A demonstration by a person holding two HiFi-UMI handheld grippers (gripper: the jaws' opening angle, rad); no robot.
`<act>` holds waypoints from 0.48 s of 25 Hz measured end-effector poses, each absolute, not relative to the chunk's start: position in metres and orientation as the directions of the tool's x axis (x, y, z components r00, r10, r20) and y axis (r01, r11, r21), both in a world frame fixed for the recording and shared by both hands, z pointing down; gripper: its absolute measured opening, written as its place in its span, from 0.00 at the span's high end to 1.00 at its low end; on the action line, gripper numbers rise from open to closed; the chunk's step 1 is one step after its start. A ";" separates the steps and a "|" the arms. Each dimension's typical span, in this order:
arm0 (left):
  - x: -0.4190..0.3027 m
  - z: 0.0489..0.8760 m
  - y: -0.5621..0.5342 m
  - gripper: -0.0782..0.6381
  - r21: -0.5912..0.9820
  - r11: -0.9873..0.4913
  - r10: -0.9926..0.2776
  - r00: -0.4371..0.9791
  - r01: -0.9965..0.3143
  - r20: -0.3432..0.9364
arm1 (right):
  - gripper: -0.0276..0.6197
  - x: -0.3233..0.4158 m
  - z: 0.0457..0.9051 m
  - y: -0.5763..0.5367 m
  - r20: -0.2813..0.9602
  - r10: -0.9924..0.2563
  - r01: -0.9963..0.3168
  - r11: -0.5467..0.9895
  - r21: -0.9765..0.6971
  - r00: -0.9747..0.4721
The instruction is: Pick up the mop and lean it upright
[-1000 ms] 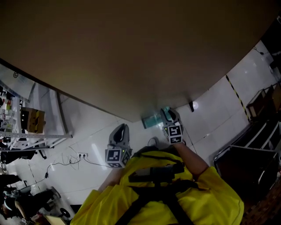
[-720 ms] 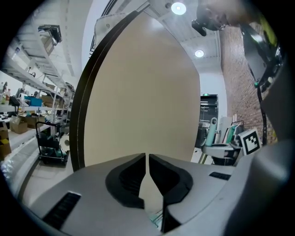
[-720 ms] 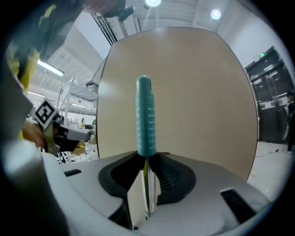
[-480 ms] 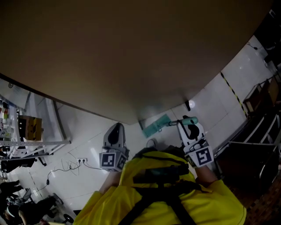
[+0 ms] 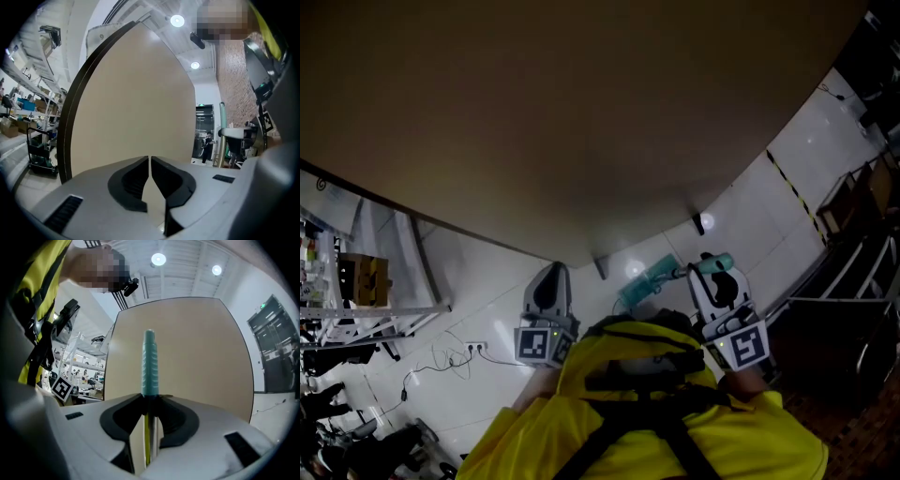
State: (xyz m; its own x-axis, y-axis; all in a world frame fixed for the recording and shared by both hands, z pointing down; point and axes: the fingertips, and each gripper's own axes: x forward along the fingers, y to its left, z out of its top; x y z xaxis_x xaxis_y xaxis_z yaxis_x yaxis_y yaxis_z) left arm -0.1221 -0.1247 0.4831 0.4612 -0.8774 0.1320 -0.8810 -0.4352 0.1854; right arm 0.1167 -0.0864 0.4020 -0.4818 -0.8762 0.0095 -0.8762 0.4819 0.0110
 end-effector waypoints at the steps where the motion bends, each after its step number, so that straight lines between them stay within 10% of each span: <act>1: -0.122 0.484 -0.124 0.86 0.185 -0.437 -0.876 0.463 -0.880 0.133 | 0.79 0.118 0.404 -0.086 0.015 -0.877 -0.877 0.480 0.014 -0.480; 12: -0.126 0.493 -0.115 0.86 0.186 -0.417 -0.878 0.447 -0.890 0.171 | 0.79 0.120 0.507 -0.130 0.155 -0.877 -0.886 0.463 0.017 -0.455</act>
State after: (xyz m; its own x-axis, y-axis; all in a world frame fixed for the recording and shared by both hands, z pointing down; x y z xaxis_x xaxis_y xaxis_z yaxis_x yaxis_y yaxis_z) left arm -0.1255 -0.1149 0.4932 0.4472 -0.8779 0.1714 -0.8897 -0.4170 0.1856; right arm 0.1201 -0.1299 0.5066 -0.4551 -0.8769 0.1546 -0.8862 0.4630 0.0170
